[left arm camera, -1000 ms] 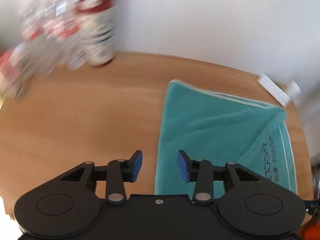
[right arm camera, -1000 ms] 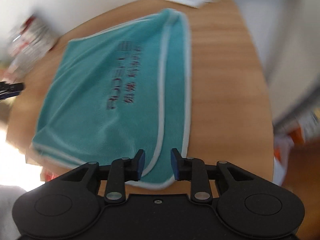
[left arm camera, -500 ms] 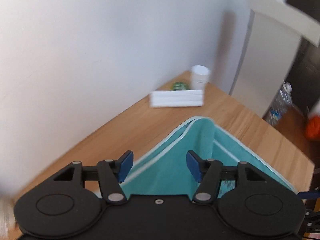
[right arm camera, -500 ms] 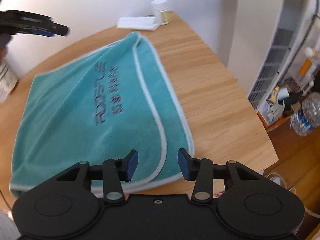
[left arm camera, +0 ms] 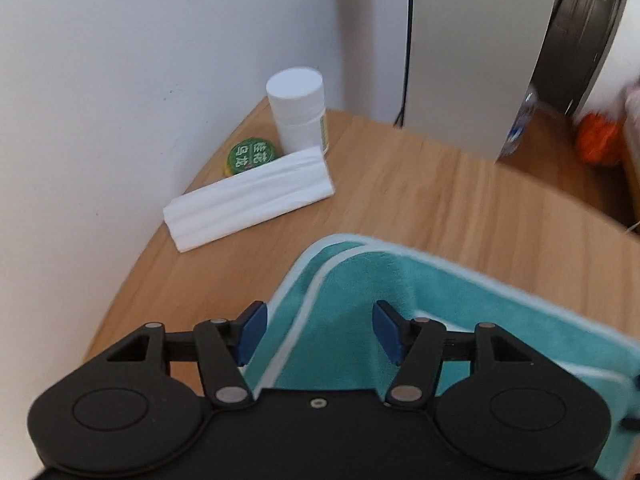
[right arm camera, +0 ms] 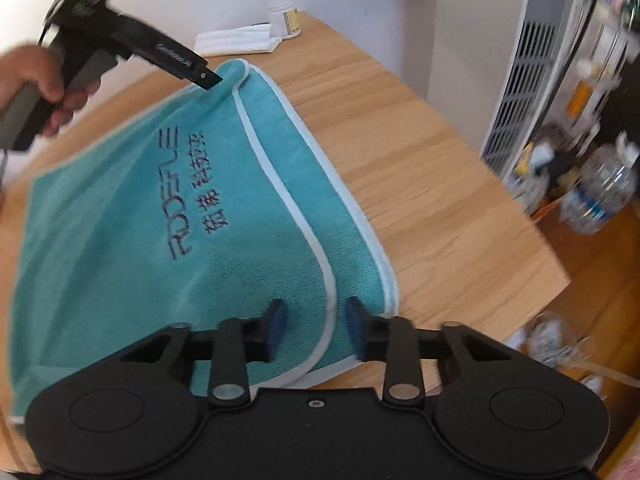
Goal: Fold towel
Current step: 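Grasp the folded towel's edge with the left gripper while the right gripper grasps a corner, then lift the held edge with both grippers and fold it over again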
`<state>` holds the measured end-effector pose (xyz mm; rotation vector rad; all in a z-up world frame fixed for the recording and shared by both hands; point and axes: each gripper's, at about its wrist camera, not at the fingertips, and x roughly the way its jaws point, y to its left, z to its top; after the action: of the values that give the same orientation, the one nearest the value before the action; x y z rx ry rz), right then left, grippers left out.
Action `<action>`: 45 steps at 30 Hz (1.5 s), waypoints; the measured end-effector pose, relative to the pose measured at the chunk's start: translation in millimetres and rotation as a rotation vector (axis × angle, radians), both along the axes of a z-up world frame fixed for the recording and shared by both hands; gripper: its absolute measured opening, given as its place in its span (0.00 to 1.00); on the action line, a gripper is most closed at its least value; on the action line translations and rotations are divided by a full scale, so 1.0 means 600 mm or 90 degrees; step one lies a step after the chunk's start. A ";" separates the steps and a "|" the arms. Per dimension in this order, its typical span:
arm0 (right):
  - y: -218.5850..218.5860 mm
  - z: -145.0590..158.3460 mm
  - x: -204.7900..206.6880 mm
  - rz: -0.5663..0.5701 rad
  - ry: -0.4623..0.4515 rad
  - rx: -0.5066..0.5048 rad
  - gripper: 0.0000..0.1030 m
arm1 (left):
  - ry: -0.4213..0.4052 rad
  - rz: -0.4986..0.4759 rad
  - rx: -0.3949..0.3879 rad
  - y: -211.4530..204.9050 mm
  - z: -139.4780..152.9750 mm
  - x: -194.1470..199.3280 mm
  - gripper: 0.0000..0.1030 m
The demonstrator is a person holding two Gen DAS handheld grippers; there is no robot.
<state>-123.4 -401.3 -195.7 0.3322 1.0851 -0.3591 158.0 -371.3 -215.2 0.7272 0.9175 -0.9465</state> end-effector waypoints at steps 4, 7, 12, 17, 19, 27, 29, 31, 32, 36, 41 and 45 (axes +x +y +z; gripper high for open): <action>0.001 0.002 0.005 0.003 0.004 0.011 0.07 | 0.007 -0.017 -0.009 0.001 -0.007 -0.004 0.22; 0.007 0.010 0.002 -0.004 0.003 -0.004 0.06 | -0.006 -0.039 -0.015 -0.003 -0.011 -0.014 0.09; 0.022 0.033 -0.009 -0.015 -0.016 -0.033 0.04 | -0.034 -0.040 -0.041 0.004 0.004 -0.020 0.03; 0.042 0.069 -0.018 -0.026 -0.053 -0.083 0.04 | -0.051 -0.012 -0.098 0.023 0.045 -0.016 0.02; 0.049 0.087 -0.022 -0.031 -0.075 -0.103 0.04 | -0.062 -0.003 -0.127 0.028 0.065 -0.019 0.02; 0.075 0.136 -0.034 0.002 -0.155 -0.095 0.04 | -0.060 -0.016 -0.136 0.041 0.073 -0.013 0.02; 0.075 0.131 -0.035 -0.002 -0.144 -0.096 0.04 | -0.041 -0.027 -0.137 0.040 0.068 -0.010 0.03; 0.075 0.126 -0.037 -0.006 -0.133 -0.097 0.04 | -0.021 -0.038 -0.137 0.039 0.064 -0.008 0.10; 0.075 0.124 -0.038 -0.008 -0.128 -0.098 0.04 | -0.011 -0.044 -0.137 0.038 0.062 -0.007 0.12; 0.074 0.114 -0.042 -0.015 -0.106 -0.100 0.04 | 0.014 -0.085 -0.107 0.020 0.038 -0.015 0.35; 0.067 0.101 -0.044 -0.032 -0.100 -0.086 0.04 | 0.002 -0.100 -0.051 -0.010 -0.007 -0.022 0.34; 0.065 0.098 -0.048 -0.037 -0.100 -0.083 0.04 | -0.010 -0.117 -0.059 -0.017 -0.019 -0.025 0.04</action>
<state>-151.9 -362.1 -136.7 0.2720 0.8954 -0.4466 142.9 -381.4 -226.6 0.7467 0.7967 -1.1362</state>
